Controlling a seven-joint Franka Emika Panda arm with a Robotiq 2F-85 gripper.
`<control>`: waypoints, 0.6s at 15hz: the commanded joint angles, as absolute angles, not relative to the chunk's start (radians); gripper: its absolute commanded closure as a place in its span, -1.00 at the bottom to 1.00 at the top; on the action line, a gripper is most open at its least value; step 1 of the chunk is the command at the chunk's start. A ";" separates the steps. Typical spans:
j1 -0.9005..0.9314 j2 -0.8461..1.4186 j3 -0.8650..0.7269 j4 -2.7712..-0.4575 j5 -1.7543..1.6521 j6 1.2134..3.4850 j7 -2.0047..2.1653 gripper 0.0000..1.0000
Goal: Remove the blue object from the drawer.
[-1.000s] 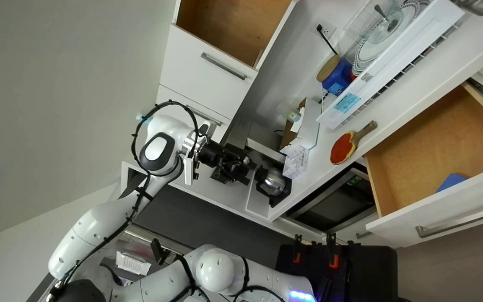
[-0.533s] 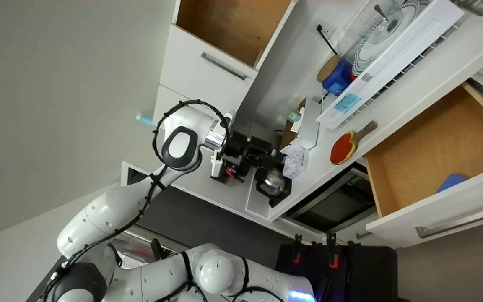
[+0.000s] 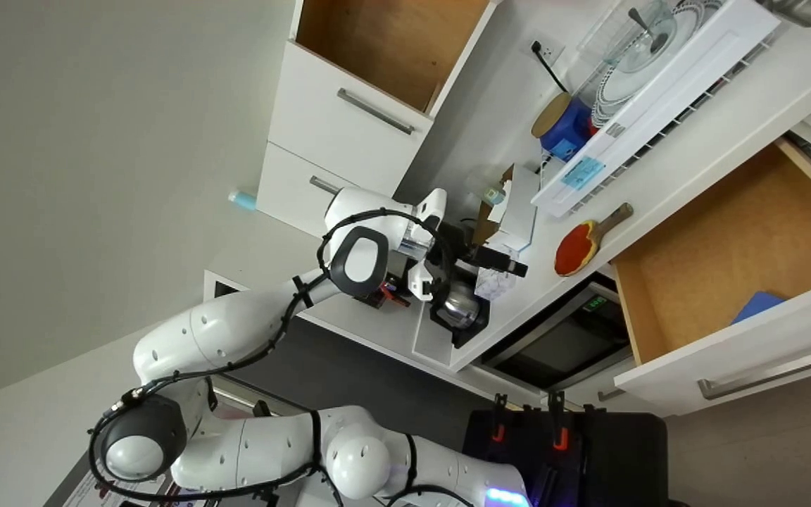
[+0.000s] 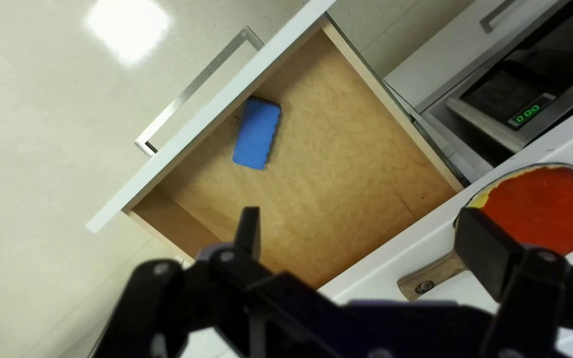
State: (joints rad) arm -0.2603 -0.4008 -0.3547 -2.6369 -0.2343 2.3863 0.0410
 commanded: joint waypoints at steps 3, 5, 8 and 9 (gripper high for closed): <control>-0.321 -0.336 -0.308 -2.665 -0.201 2.473 0.077 -1.00; -0.326 -0.323 -0.304 -2.666 -0.201 2.478 0.082 -1.00; -0.325 -0.301 -0.307 -2.657 -0.184 2.503 0.097 -1.00; -0.319 -0.267 -0.313 -2.643 -0.157 2.519 0.099 -1.00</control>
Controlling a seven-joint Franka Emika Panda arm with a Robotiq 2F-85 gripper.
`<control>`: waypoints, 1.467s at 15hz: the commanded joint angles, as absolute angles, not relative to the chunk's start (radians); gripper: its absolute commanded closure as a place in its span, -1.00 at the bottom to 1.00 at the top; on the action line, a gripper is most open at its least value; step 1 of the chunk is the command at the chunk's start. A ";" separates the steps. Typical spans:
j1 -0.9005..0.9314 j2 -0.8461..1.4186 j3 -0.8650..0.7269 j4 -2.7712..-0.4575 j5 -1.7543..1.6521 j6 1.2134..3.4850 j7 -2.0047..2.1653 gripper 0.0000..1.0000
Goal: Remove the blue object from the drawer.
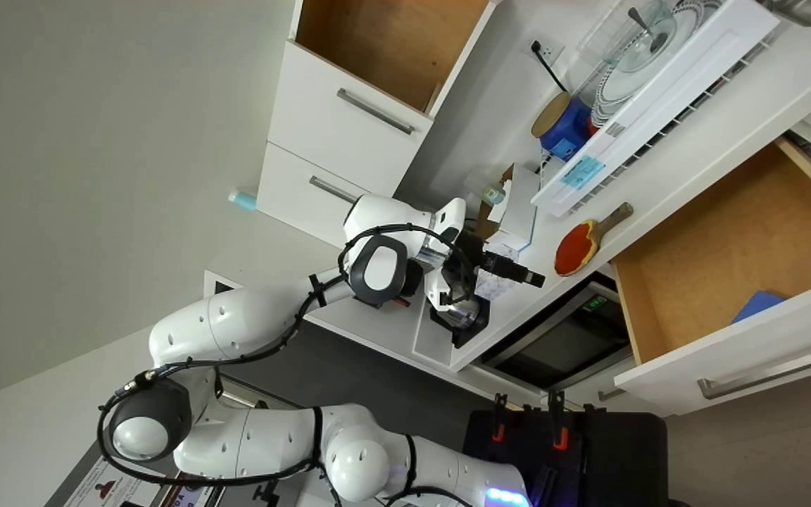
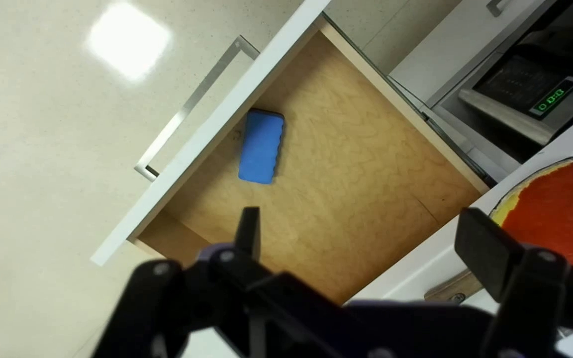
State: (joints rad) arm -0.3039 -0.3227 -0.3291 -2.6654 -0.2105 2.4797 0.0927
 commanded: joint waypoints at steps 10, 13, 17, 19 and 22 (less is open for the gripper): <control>-0.327 0.249 -0.323 -2.455 0.174 2.792 0.109 -1.00; -0.377 0.393 -0.298 -2.376 0.262 2.825 0.097 -1.00; -0.438 0.532 -0.264 -2.282 0.306 2.853 0.103 -1.00; -0.423 0.505 -0.282 -2.312 0.275 2.837 0.111 -1.00; -0.432 0.542 -0.277 -2.282 0.277 2.839 0.111 -1.00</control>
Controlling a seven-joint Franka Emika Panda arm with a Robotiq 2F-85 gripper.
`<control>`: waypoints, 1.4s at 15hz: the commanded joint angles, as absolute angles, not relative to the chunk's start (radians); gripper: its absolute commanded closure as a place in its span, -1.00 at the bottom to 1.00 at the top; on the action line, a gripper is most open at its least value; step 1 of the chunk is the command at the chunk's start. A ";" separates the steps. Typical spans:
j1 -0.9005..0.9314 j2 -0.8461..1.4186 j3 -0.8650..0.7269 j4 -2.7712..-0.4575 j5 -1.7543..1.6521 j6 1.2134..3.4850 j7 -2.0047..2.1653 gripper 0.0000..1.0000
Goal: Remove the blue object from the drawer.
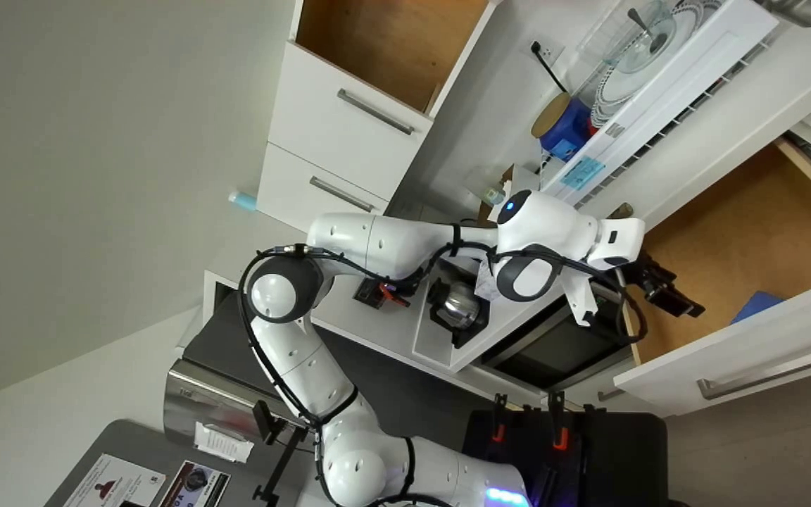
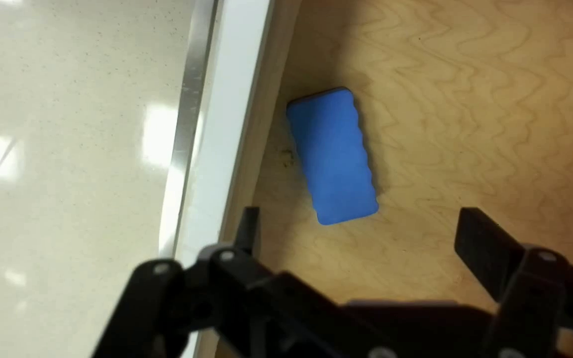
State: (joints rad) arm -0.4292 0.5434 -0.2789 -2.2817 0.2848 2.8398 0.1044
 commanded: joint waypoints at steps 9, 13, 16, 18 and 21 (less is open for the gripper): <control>-0.439 0.600 -0.244 -2.234 0.253 2.840 0.063 -1.00; -0.435 0.689 -0.244 -2.152 0.236 2.824 0.079 -1.00; -0.429 0.770 -0.256 -2.075 0.228 2.812 0.098 -1.00; -0.426 0.823 -0.263 -2.024 0.226 2.801 0.109 -1.00; -0.421 0.893 -0.273 -1.959 0.225 2.787 0.122 -1.00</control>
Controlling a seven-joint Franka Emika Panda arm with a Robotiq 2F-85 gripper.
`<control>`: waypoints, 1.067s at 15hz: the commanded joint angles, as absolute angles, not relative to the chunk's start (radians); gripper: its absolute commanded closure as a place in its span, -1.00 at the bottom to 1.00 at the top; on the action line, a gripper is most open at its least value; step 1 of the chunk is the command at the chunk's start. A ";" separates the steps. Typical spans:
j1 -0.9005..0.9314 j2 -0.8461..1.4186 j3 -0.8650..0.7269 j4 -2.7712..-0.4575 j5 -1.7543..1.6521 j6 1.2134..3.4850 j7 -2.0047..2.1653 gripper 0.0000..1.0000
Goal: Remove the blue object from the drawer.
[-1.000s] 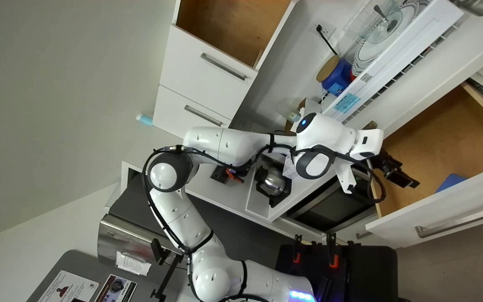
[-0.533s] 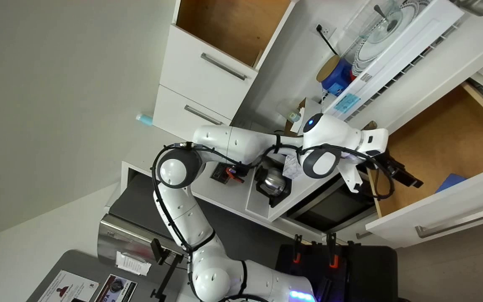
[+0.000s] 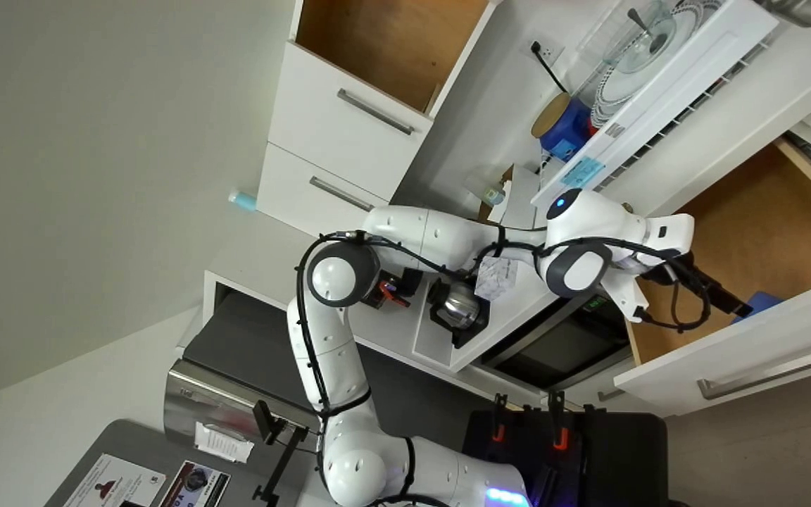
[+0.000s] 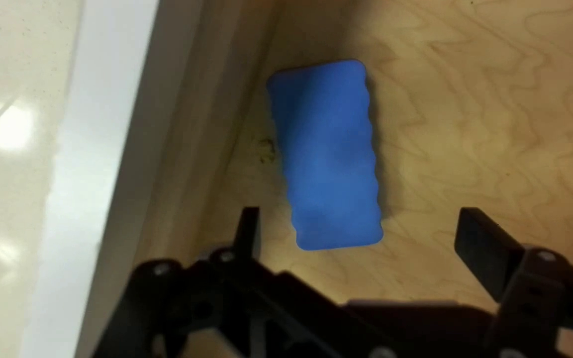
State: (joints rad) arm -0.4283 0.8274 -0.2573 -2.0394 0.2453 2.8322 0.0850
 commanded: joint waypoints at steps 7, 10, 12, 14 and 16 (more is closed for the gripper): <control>-0.420 0.992 -0.274 -1.874 0.225 2.763 0.120 -1.00; -0.418 1.019 -0.273 -1.853 0.227 2.764 0.122 -1.00; -0.416 1.036 -0.274 -1.840 0.228 2.766 0.125 -1.00; -0.412 1.052 -0.276 -1.830 0.228 2.771 0.129 -0.94; -0.411 1.058 -0.275 -1.824 0.229 2.773 0.129 -0.45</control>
State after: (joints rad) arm -0.4246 1.0364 -0.2630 -1.8545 0.2453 2.8014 0.0872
